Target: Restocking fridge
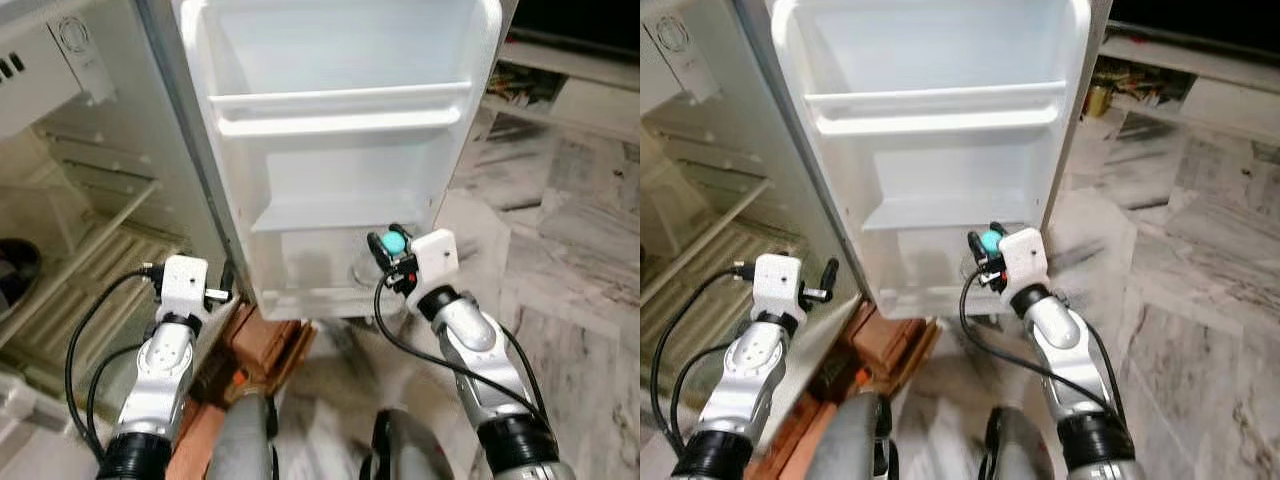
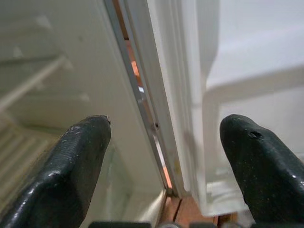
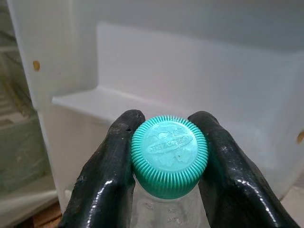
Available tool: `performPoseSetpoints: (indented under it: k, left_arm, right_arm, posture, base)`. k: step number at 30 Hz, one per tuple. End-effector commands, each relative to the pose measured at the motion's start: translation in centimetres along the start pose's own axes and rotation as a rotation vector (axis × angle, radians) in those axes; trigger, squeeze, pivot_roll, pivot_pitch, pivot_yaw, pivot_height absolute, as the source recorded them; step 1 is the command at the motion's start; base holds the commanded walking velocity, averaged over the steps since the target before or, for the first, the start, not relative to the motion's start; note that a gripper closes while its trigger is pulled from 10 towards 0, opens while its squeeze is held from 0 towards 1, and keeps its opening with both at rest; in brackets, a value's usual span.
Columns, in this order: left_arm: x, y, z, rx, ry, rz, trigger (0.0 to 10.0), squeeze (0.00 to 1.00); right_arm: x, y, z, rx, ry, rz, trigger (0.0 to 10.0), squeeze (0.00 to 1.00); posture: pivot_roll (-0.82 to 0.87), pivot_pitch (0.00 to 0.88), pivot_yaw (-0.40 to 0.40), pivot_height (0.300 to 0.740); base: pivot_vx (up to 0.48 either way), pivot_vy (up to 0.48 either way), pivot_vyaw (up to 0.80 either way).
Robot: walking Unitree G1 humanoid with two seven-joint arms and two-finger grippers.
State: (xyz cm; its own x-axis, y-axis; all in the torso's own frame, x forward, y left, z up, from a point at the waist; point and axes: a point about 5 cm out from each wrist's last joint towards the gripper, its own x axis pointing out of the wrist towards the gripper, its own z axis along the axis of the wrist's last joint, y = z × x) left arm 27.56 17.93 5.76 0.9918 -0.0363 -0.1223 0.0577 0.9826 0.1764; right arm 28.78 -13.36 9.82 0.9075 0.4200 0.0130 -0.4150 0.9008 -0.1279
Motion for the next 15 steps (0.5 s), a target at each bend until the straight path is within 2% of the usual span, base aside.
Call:
performPoseSetpoints:
  k: [1, 15]
  left_arm:
    - [-0.05, 0.11, -0.15, 0.008, 0.010, -0.002, 10.0, 0.00]
    - [0.07, -0.05, 0.05, 0.007, 0.000, -0.006, 10.0, 0.00]
  right_arm:
    - [0.15, -0.19, 0.50, -0.006, -0.020, -0.002, 10.0, 0.00]
    - [0.34, -0.16, 0.64, -0.022, -0.032, -0.003, 10.0, 0.00]
  posture:
    - [0.03, 0.023, 0.018, 0.589]
    - [0.03, 0.015, 0.017, 0.580]
  base:
    - [0.000, 0.000, 0.00]
    - [0.000, 0.000, 0.00]
